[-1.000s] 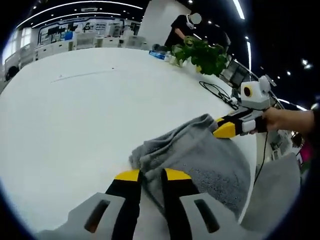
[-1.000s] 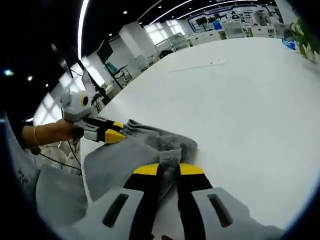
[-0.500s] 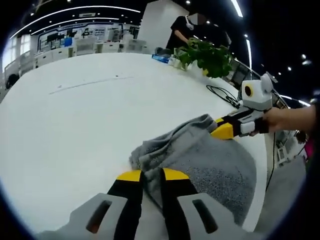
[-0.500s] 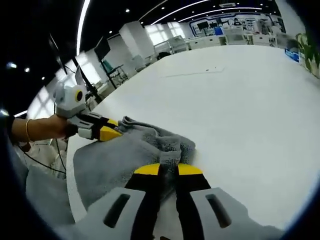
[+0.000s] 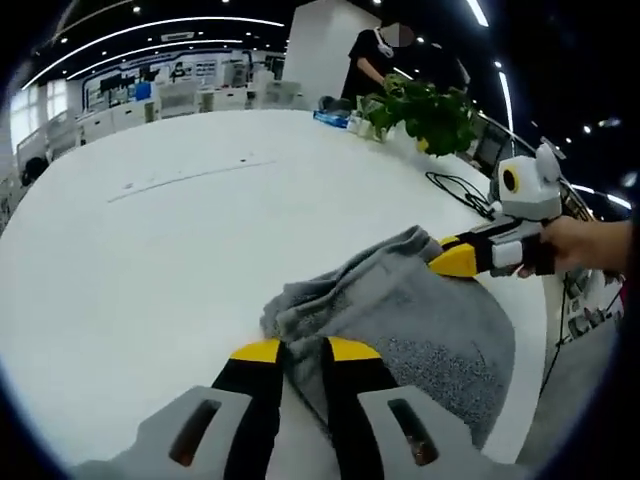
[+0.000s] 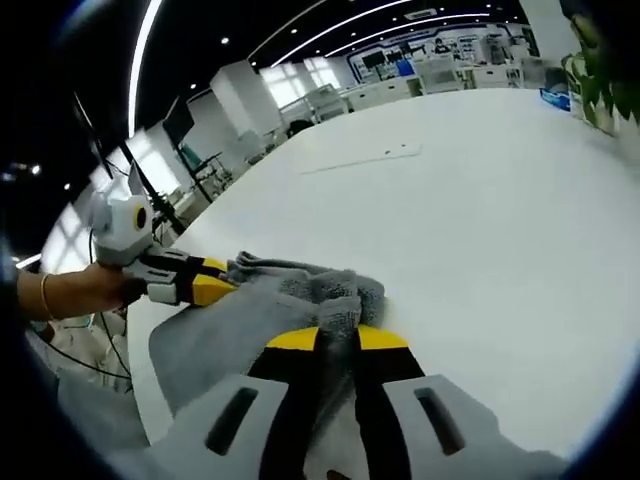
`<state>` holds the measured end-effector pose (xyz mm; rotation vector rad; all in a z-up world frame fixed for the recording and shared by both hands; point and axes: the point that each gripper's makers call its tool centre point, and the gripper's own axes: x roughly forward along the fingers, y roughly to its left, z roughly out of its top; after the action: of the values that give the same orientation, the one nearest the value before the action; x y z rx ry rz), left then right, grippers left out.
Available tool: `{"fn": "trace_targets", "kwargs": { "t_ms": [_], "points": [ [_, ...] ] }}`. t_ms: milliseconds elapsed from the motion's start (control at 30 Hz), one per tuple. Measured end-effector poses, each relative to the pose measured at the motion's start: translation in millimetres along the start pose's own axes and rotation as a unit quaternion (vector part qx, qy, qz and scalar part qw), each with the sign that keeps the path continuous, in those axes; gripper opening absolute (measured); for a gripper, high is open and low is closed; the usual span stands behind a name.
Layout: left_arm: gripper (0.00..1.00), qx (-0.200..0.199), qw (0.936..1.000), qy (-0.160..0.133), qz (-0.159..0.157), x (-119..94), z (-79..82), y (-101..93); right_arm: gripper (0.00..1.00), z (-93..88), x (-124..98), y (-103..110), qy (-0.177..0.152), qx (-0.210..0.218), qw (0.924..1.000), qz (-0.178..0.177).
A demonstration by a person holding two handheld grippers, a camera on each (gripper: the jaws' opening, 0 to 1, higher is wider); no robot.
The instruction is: Fold the towel on the table until its edges align and the towel forms a compact rectangular stack.
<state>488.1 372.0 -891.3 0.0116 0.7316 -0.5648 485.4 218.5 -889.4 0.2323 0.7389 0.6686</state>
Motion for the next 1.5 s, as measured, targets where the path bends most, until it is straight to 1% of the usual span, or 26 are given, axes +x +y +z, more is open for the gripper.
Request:
{"fn": "trace_targets", "kwargs": {
  "t_ms": [33, 67, 100, 133, 233, 333, 400, 467, 533, 600, 667, 767, 800, 833, 867, 900, 967, 1000, 1067, 1133, 1200, 1333, 1400, 1500],
  "points": [
    [0.21, -0.001, 1.0000, -0.001, -0.002, -1.4, 0.1, -0.4, 0.15, 3.4, -3.1, 3.0, -0.011, 0.004, 0.9999, 0.004],
    [0.23, -0.003, 1.0000, -0.006, -0.006, -5.2, 1.2, -1.3, 0.19, 9.7, -5.5, 4.5, -0.031, 0.006, 0.9995, 0.004],
    [0.26, -0.002, 0.9999, -0.007, -0.009, -8.0, 1.4, -2.2, 0.22, 13.2, -9.0, 5.1, -0.044, 0.004, 0.9990, 0.002],
    [0.31, -0.001, 0.9999, -0.009, -0.011, -12.7, 2.4, -4.0, 0.23, 13.3, -14.5, 6.4, -0.048, 0.004, 0.9988, 0.000],
    [0.39, 0.012, 0.9997, -0.021, -0.005, -23.5, 6.6, -4.9, 0.24, 10.8, -24.3, 10.0, -0.051, 0.004, 0.9987, -0.004],
    [0.43, 0.020, 0.9988, -0.044, -0.005, -36.2, 14.5, -8.6, 0.27, 9.3, -35.6, 15.4, -0.054, -0.016, 0.9984, -0.009],
    [0.44, 0.028, 0.9982, -0.052, -0.009, -43.9, 16.7, -14.3, 0.29, 8.2, -42.9, 21.1, -0.054, -0.030, 0.9981, -0.004],
    [0.45, 0.041, 0.9977, -0.053, -0.005, -51.0, 15.6, -18.2, 0.28, 6.0, -51.1, 30.0, -0.053, -0.044, 0.9976, 0.005],
    [0.48, 0.045, 0.9974, -0.057, -0.006, -56.2, 15.3, -21.8, 0.30, 2.8, -55.9, 34.8, -0.048, -0.051, 0.9975, 0.011],
    [0.50, 0.046, 0.9965, -0.070, -0.010, -68.1, 15.8, -29.8, 0.32, -3.2, -65.1, 42.6, -0.041, -0.064, 0.9969, 0.019],
    [0.51, 0.050, 0.9957, -0.077, -0.012, -75.9, 14.7, -33.6, 0.33, -7.3, -73.8, 48.2, -0.039, -0.075, 0.9961, 0.022],
    [0.54, 0.057, 0.9950, -0.081, -0.007, -91.1, 11.2, -37.3, 0.39, -11.3, -87.5, 59.0, -0.040, -0.096, 0.9944, 0.019],
    [0.56, 0.059, 0.9948, -0.083, -0.008, -94.8, 10.6, -38.6, 0.43, -12.5, -91.1, 60.7, -0.040, -0.103, 0.9938, 0.017],
    [0.58, 0.062, 0.9939, -0.091, -0.009, -100.7, 11.2, -41.4, 0.47, -13.8, -96.7, 56.4, -0.037, -0.124, 0.9916, -0.005],
    [0.61, 0.063, 0.9937, -0.093, -0.007, -104.5, 10.1, -42.5, 0.51, -14.1, -101.1, 53.3, -0.036, -0.145, 0.9884, -0.025],
    [0.66, 0.070, 0.9927, -0.098, -0.003, -110.2, 9.7, -44.4, 0.57, -13.5, -106.0, 52.3, -0.039, -0.172, 0.9837, -0.036],
    [0.75, 0.090, 0.9894, -0.114, 0.004, -119.9, 11.2, -48.2, 0.66, -15.3, -113.7, 56.9, -0.049, -0.160, 0.9850, -0.041],
    [0.80, 0.095, 0.9886, -0.116, 0.006, -123.5, 10.2, -50.1, 0.71, -15.8, -116.8, 58.6, -0.053, -0.160, 0.9847, -0.043],
    [0.84, 0.103, 0.9874, -0.120, 0.010, -129.9, 7.8, -52.9, 0.76, -18.1, -122.3, 62.8, -0.057, -0.161, 0.9843, -0.045],
    [0.87, 0.096, 0.9877, -0.123, 0.013, -137.3, 3.2, -57.1, 0.78, -22.6, -127.7, 65.1, -0.061, -0.158, 0.9845, -0.047],
    [0.90, 0.087, 0.9871, -0.134, 0.007, -145.3, -1.3, -66.7, 0.79, -29.1, -132.2, 68.0, -0.064, -0.145, 0.9863, -0.047],
    [0.95, 0.090, 0.9865, -0.136, 0.010, -157.6, -13.9, -78.1, 0.80, -40.7, -142.1, 81.0, -0.071, -0.126, 0.9885, -0.044],
    [0.98, 0.088, 0.9861, -0.139, 0.019, -164.7, -17.8, -80.4, 0.81, -42.6, -148.3, 82.0, -0.077, -0.122, 0.9886, -0.044],
    [0.99, 0.080, 0.9859, -0.146, 0.019, -173.2, -21.2, -82.2, 0.84, -45.9, -155.7, 85.9, -0.083, -0.118, 0.9883, -0.048]
  ]
}}
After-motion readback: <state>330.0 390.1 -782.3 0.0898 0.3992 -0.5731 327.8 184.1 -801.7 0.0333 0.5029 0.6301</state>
